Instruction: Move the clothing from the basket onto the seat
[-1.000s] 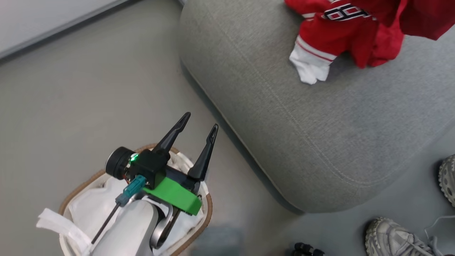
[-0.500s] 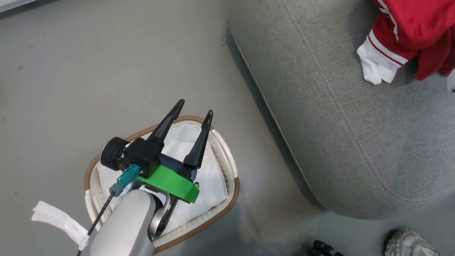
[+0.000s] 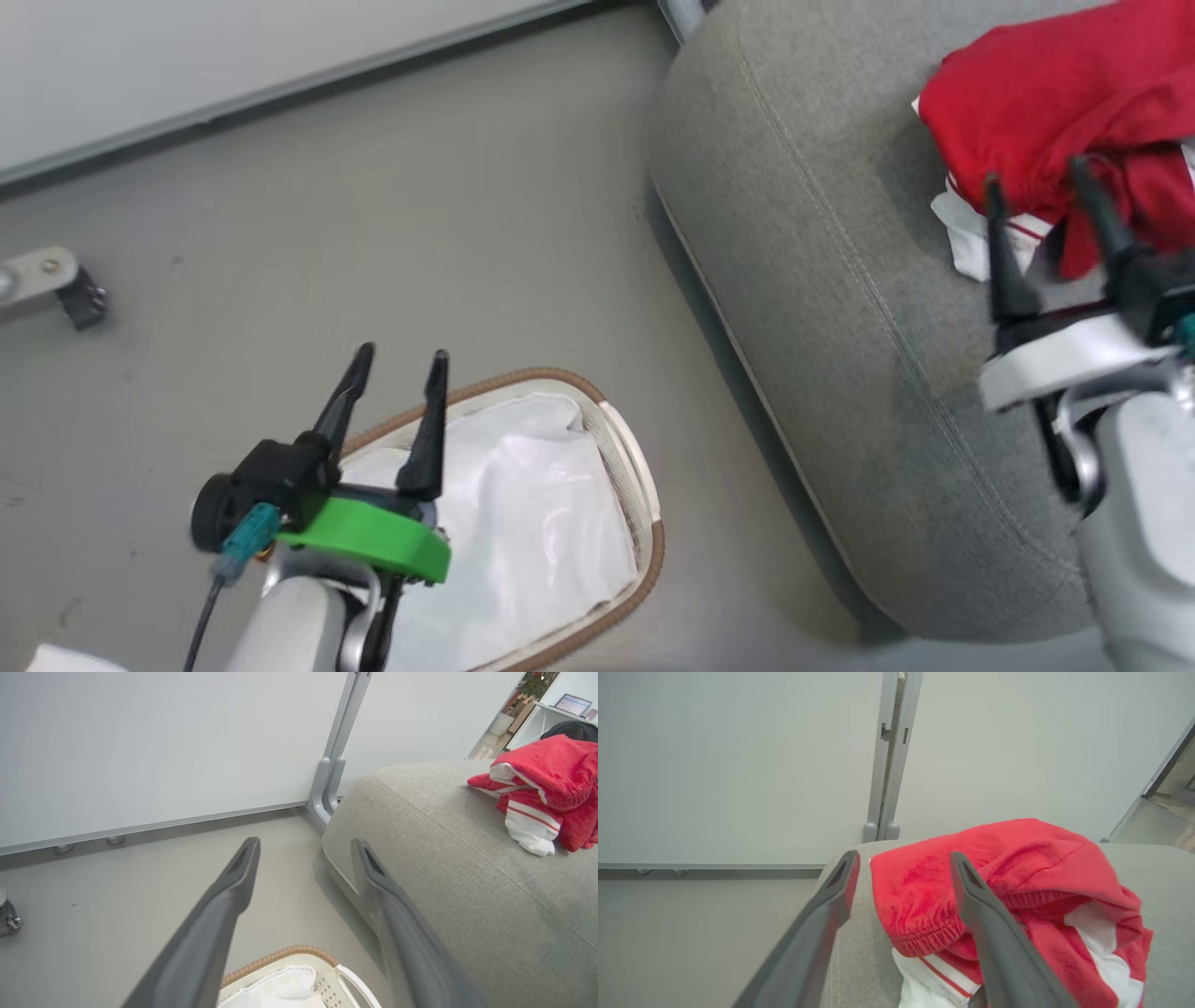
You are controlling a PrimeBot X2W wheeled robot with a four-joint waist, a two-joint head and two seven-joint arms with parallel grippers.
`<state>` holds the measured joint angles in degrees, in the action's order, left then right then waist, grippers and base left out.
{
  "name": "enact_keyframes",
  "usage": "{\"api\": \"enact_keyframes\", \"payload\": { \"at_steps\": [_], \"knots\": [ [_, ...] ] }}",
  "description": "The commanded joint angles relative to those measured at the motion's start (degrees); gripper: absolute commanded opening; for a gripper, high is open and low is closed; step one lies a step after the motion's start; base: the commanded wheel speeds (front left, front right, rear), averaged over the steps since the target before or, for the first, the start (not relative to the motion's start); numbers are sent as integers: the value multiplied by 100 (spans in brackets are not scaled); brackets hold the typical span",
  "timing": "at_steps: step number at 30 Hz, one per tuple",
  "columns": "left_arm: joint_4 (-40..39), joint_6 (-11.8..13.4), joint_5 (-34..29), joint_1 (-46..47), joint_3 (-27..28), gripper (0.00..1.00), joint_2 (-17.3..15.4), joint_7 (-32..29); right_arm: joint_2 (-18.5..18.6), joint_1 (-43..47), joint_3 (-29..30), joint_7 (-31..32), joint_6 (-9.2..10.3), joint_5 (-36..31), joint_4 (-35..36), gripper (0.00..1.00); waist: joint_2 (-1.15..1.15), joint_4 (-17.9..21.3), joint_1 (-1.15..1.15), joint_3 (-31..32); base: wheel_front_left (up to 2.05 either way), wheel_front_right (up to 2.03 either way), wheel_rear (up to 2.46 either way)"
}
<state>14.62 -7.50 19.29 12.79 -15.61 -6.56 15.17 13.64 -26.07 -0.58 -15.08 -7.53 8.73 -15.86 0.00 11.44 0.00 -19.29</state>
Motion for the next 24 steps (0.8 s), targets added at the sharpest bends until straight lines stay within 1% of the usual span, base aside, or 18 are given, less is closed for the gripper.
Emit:
{"api": "enact_keyframes", "payload": {
  "at_steps": [1, 5, 9, 13, 17, 21, 24],
  "knots": [
    [13, 3, -148, -160, 164, 100, 28, -4, -49, 179, -156, -12, 8, 81, 69, 100, 0, -493, 0, 551, 0, 0, 0],
    [-26, 3, -389, -398, 610, 100, 131, -5, -315, 446, -517, -12, 8, 253, 79, 100, 0, -849, 0, 831, 0, 0, 0],
    [-6, 3, -527, -639, 976, 100, 194, -4, -527, 712, -664, -11, 8, 324, 76, 100, 0, -1114, 0, 1020, 0, 0, 0],
    [65, 3, -751, -874, 1375, 100, 241, -5, -633, 1016, -726, -12, 8, 359, -41, 100, 0, -1336, 0, 1219, 0, 0, 0],
    [161, 3, -830, -1140, 1688, 100, 295, -5, -736, 1322, -660, -12, 8, 452, -108, 100, 0, -1416, 0, 1404, 0, 0, 0],
    [198, 3, -889, -1415, 1834, 100, 316, -5, -789, 1630, -568, -12, 8, 506, -105, 100, 0, -1425, 0, 1589, 0, 0, 0],
    [205, 3, -930, -1644, 1899, 100, 337, -5, -807, 1885, -559, -12, 8, 426, -142, 100, 0, -1417, 0, 1754, 0, 0, 0]
  ]
}}
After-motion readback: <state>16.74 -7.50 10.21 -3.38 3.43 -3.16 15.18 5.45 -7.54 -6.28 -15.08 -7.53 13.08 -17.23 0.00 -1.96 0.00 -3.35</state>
